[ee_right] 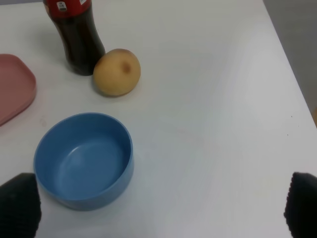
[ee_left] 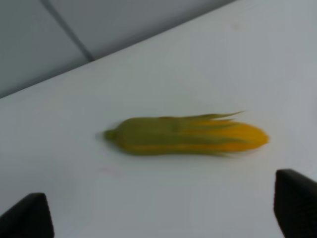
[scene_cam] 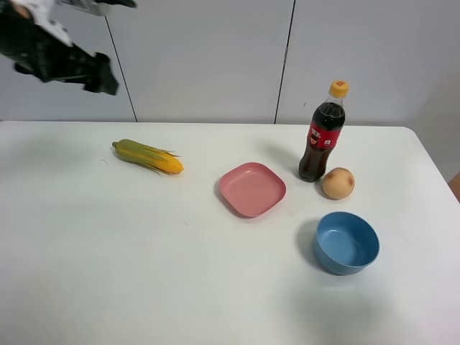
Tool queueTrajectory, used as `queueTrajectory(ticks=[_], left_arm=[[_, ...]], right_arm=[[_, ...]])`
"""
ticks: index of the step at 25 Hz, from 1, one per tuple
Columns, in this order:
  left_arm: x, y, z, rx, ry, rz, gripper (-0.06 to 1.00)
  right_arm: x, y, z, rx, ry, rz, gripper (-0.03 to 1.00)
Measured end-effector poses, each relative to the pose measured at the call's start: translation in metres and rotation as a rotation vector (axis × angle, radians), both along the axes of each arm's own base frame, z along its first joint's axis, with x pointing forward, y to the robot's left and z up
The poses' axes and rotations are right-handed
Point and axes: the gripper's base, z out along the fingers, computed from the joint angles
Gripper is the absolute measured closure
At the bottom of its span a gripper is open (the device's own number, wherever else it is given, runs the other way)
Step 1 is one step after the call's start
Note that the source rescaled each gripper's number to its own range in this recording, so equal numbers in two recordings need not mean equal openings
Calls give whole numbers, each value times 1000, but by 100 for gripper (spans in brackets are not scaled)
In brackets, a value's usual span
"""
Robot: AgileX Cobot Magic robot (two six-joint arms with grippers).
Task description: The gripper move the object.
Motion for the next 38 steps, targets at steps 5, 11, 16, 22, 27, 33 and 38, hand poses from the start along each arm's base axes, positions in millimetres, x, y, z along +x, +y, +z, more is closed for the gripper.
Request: queueTrajectory(ticks=[5, 11, 16, 22, 27, 33, 38], left_arm=[[-69, 65, 30, 18, -141, 205, -5], [-158, 98, 50, 30, -305, 422, -5], [-225, 91, 48, 49, -440, 501, -5], [-276, 70, 26, -13, -573, 483, -5], [-296, 60, -8, -52, -600, 432, -5], [-318, 51, -38, -85, -592, 412, -5], [-322, 49, -44, -94, -527, 406, -5]], right_arm=[[0, 0, 0, 0, 0, 0, -3], [0, 0, 0, 0, 0, 0, -3], [0, 0, 0, 0, 0, 0, -3], [0, 0, 0, 0, 0, 0, -3], [0, 0, 0, 0, 0, 0, -3], [0, 0, 0, 0, 0, 0, -3], [0, 0, 0, 0, 0, 0, -3]])
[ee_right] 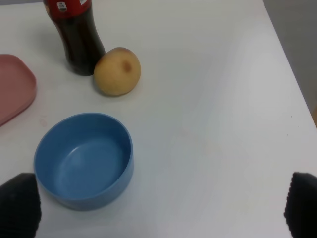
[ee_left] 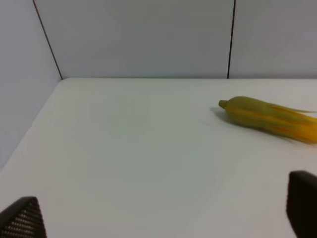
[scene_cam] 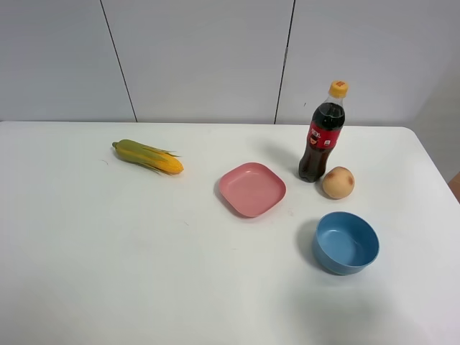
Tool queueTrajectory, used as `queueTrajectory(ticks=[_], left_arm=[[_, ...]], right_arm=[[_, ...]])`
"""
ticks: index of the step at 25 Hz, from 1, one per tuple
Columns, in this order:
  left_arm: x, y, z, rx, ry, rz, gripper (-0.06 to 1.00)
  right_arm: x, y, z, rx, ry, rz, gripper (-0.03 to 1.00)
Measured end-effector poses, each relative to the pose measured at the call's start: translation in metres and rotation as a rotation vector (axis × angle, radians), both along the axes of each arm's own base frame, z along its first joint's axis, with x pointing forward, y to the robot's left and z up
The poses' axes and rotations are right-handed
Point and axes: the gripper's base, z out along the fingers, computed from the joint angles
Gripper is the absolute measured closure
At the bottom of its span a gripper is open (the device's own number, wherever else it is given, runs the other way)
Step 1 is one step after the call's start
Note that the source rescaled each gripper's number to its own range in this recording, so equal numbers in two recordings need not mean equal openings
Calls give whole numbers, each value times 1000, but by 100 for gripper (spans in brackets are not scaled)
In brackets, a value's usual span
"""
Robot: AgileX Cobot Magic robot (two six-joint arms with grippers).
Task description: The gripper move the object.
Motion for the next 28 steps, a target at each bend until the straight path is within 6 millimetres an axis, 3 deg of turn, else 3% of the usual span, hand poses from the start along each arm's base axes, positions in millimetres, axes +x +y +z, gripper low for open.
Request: queueTrajectory(ticks=[28], left_arm=[[-7, 2, -16, 51, 191, -40, -5]], right_arm=[[0, 0, 0, 0, 0, 0, -3]])
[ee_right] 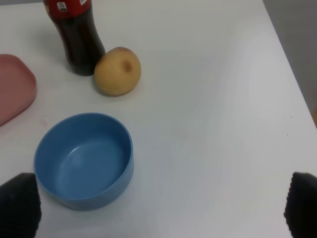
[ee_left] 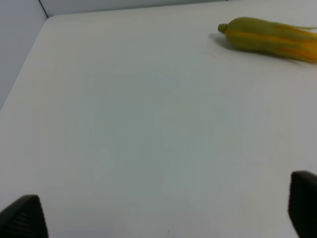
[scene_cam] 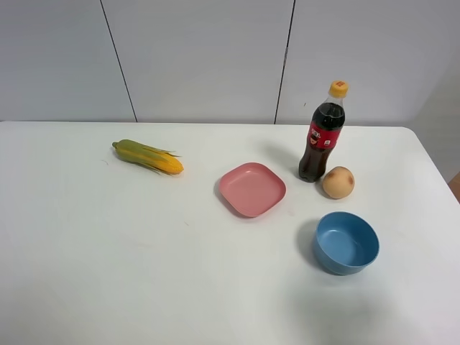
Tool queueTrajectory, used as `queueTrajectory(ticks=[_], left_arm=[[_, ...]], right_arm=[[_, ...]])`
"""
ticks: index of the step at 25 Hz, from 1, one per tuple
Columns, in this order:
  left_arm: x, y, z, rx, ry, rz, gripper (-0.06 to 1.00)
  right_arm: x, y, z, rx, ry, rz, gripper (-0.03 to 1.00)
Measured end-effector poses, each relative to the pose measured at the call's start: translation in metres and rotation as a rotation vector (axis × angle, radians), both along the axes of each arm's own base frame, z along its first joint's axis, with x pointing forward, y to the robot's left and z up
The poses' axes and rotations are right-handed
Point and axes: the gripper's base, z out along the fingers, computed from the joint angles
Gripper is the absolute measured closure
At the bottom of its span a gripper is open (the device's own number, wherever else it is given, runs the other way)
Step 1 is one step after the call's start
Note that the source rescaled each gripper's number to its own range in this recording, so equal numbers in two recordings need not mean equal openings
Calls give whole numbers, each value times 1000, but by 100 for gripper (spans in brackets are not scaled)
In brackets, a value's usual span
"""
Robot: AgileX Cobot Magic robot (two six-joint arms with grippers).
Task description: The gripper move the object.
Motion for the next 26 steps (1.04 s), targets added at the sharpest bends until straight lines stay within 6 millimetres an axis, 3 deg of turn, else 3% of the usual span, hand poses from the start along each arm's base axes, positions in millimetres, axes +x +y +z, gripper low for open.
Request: queueTrajectory(ticks=[26], left_arm=[[0, 0, 0, -3, -1, -3, -5]], right_arm=[[0, 0, 0, 0, 0, 0, -3]])
